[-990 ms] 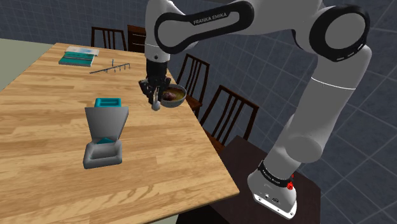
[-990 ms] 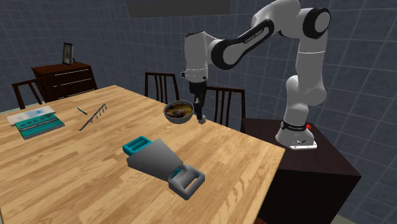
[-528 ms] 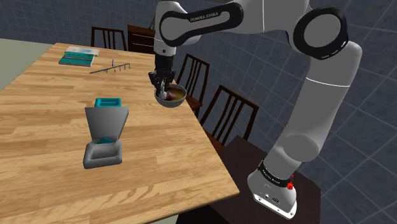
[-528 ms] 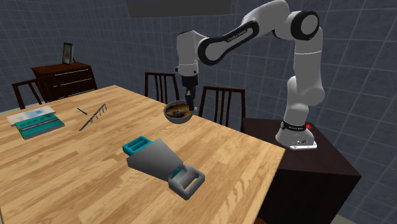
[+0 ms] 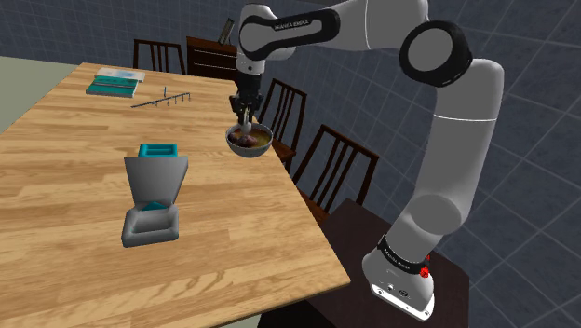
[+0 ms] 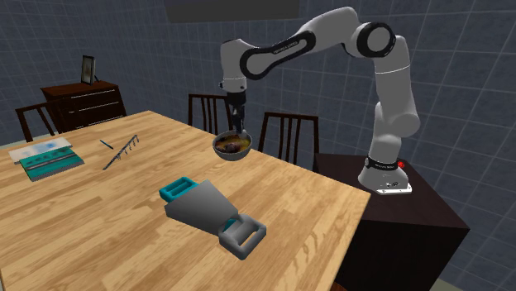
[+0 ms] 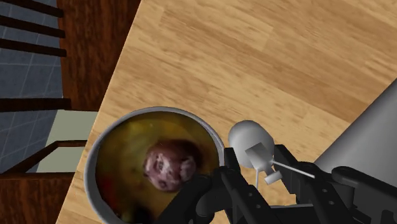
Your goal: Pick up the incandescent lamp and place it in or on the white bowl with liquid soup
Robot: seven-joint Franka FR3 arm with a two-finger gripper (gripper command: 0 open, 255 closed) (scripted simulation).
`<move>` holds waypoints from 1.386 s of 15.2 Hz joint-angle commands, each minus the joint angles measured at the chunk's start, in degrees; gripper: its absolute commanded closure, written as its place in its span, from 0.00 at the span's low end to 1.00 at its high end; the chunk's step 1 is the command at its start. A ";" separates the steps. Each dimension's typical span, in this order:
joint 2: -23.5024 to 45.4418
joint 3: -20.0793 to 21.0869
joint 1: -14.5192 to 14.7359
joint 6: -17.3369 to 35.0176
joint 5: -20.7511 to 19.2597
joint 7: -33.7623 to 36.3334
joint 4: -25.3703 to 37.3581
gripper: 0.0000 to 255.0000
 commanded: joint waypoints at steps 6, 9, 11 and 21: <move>9.34 -2.53 -3.98 -5.13 -0.74 -6.83 14.35 1.00; 14.64 -3.39 -5.50 -8.31 -0.99 -9.49 22.81 1.00; 16.38 -3.61 -5.94 -8.65 -1.07 -10.22 24.88 1.00; 17.56 -3.72 -6.07 -1.66 -1.22 -10.14 19.07 1.00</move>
